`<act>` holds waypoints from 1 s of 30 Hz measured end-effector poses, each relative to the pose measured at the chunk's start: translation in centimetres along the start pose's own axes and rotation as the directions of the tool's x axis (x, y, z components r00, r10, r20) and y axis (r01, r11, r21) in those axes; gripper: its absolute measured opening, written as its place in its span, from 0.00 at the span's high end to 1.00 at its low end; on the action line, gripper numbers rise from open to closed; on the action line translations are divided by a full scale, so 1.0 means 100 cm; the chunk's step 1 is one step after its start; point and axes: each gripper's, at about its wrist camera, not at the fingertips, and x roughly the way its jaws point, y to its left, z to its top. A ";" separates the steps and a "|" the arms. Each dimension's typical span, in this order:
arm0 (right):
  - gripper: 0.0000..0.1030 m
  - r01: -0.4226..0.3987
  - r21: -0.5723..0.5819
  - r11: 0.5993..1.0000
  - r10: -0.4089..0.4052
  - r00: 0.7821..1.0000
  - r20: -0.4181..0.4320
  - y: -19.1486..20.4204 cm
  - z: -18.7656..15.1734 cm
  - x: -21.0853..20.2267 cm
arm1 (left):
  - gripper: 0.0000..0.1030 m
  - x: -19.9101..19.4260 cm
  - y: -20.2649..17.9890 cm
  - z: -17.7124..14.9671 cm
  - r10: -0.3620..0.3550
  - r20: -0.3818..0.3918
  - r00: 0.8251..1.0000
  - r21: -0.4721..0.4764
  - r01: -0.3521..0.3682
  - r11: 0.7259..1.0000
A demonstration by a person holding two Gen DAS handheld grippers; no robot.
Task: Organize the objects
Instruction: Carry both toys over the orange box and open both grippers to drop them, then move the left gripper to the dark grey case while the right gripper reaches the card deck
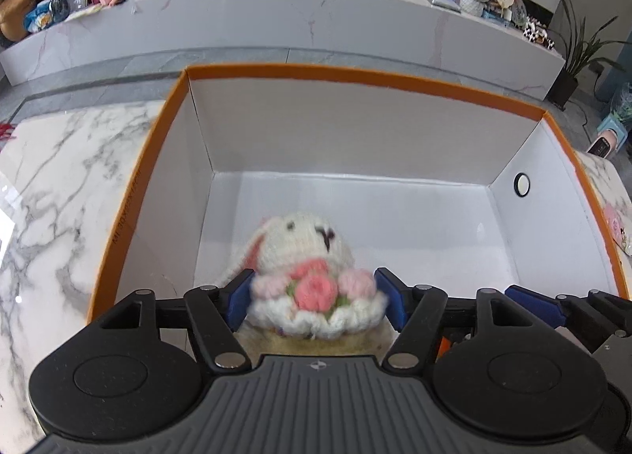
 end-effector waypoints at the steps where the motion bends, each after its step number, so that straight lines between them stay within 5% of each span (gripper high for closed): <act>1: 0.38 0.001 -0.004 1.000 -0.001 1.000 0.007 0.000 0.000 -0.001 | 0.26 -0.003 0.000 0.000 0.004 0.018 1.000 0.001 -0.004 1.000; 15: 0.28 -0.012 -0.017 1.000 0.014 0.997 0.072 0.001 0.001 -0.016 | 0.26 -0.022 0.006 0.006 -0.026 0.091 0.996 -0.054 0.031 0.998; 30: 0.16 0.006 -0.049 0.999 0.003 0.982 0.189 0.006 -0.011 -0.077 | 0.26 -0.067 0.002 -0.012 -0.012 0.138 0.990 0.028 0.009 1.000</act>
